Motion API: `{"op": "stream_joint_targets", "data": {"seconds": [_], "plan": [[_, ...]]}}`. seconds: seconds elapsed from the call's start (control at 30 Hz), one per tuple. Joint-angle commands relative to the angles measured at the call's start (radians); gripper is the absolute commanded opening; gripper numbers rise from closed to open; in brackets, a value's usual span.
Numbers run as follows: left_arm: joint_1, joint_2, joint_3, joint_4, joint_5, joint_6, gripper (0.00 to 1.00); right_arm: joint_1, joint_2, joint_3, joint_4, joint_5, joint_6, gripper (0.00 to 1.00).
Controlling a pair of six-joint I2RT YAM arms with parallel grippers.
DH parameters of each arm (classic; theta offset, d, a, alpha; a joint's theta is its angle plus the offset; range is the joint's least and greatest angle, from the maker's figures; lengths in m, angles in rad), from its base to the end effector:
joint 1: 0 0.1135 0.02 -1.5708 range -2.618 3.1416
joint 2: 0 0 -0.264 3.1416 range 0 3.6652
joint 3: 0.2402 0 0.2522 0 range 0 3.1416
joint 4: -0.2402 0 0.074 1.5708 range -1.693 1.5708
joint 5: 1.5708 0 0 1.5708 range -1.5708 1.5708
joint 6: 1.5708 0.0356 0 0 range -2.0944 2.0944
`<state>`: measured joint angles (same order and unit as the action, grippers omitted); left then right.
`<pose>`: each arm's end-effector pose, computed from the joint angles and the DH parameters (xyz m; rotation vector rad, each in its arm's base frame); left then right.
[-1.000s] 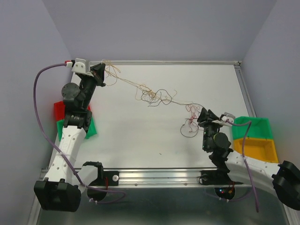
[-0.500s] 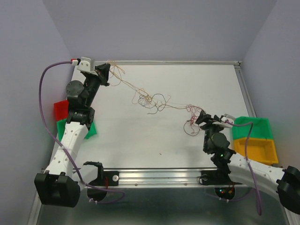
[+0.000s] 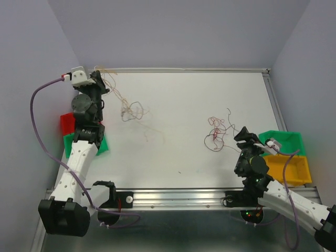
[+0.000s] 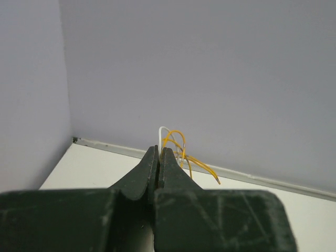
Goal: Untangle the cables
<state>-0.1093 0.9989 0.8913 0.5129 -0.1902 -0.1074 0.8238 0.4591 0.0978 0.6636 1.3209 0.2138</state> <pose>0.2266 -0.0181 0.4118 -0.1670 1.1616 -0.0804 0.1019 0.0593 0.2247 0.7278 1.3083 -0.0006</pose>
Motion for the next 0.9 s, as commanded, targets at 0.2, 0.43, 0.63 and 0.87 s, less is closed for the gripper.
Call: {"op": "stream_joint_targets", "data": {"seconds": [0.2, 0.43, 0.63, 0.87], "plan": [[0.010, -0.010, -0.031, 0.151, 0.374, -0.037, 0.00, -0.006, 0.025, -0.004, -0.062, -0.206, -0.005, 0.79], [-0.007, 0.012, -0.008, 0.151, 0.609, -0.041, 0.00, -0.006, 0.314, 0.088, 0.065, -0.797, -0.060, 0.91], [-0.047, -0.028, -0.032, 0.191, 0.759, -0.044, 0.00, -0.006, 0.605, 0.143, 0.281, -1.020, -0.117, 0.91], [-0.150, -0.016, -0.040, 0.202, 0.931, -0.015, 0.00, -0.006, 0.820, 0.175, 0.511, -1.239, -0.136, 0.92]]}}
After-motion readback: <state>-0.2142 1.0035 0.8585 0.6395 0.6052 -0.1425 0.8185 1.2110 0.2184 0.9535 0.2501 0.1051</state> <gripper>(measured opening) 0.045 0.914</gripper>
